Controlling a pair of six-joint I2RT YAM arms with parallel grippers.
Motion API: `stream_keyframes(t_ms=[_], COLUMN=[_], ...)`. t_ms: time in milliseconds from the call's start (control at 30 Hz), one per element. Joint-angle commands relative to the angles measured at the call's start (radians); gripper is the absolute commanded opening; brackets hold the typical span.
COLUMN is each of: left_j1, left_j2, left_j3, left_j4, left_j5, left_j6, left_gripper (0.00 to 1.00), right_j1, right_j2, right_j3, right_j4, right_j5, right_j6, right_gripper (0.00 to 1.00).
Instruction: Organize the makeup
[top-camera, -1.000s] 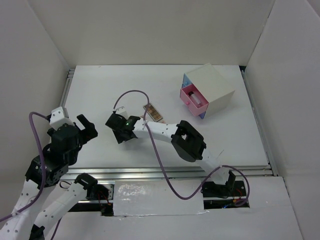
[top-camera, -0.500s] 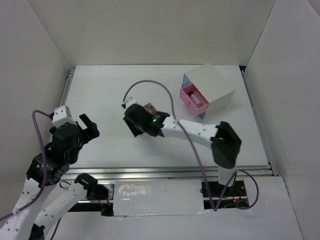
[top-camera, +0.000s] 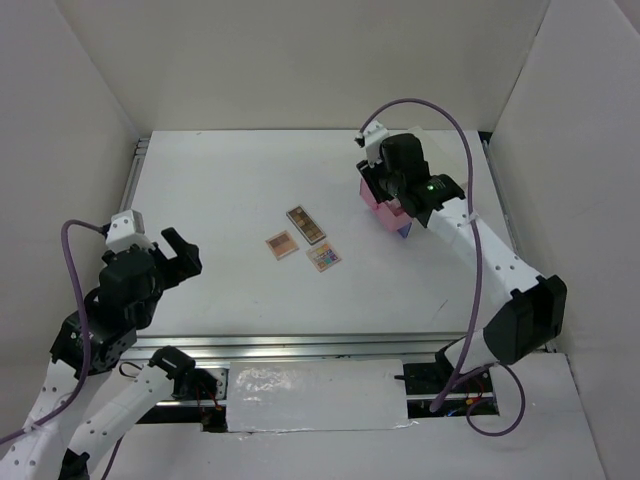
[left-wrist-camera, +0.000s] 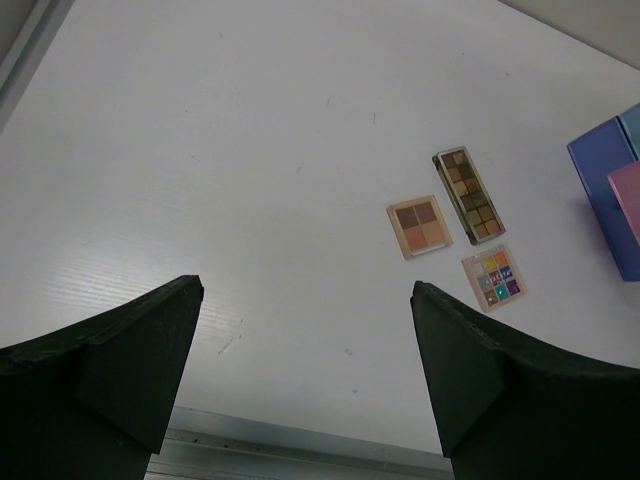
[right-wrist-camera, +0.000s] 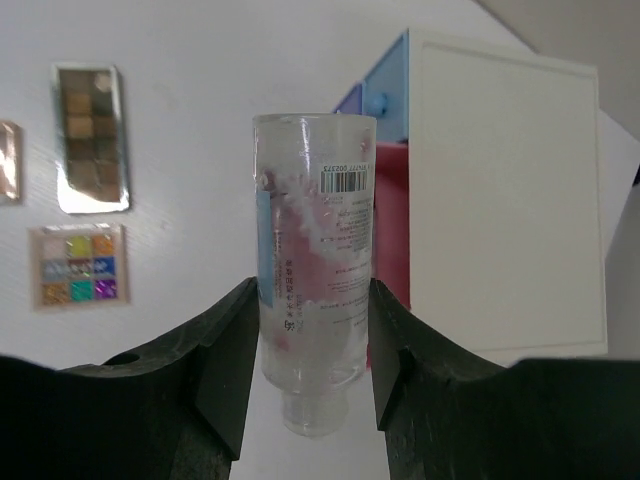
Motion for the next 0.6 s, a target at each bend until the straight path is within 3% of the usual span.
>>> stream_keyframes(t_ms=[0, 233, 400, 567], left_j1=[0.002, 0.002, 0.0, 0.002], left_j2=[0.024, 0.028, 0.031, 0.024], left_j3=[-0.007, -0.012, -0.01, -0.012], left_j4=[0.05, 0.059, 0.058, 0.062], left_j5=[0.029, 0.042, 0.048, 0.054], left_j6=[0.035, 0.043, 0.046, 0.05], left_gripper=[0.99, 0.99, 0.99, 0.99], right_j1=[-0.036, -0.064, -0.066, -0.064], right_j2=[0.059, 0.148, 0.199, 0.202], right_j3=[0.042, 0.058, 0.068, 0.065], right_j4=[-0.066, -0.034, -0.037, -0.017], right_j5=[0.014, 0.136, 0.187, 0.236], right_j6=[-0.101, -0.084, -0.062, -0.03], right_gripper=[0.01, 0.02, 0.2, 0.47])
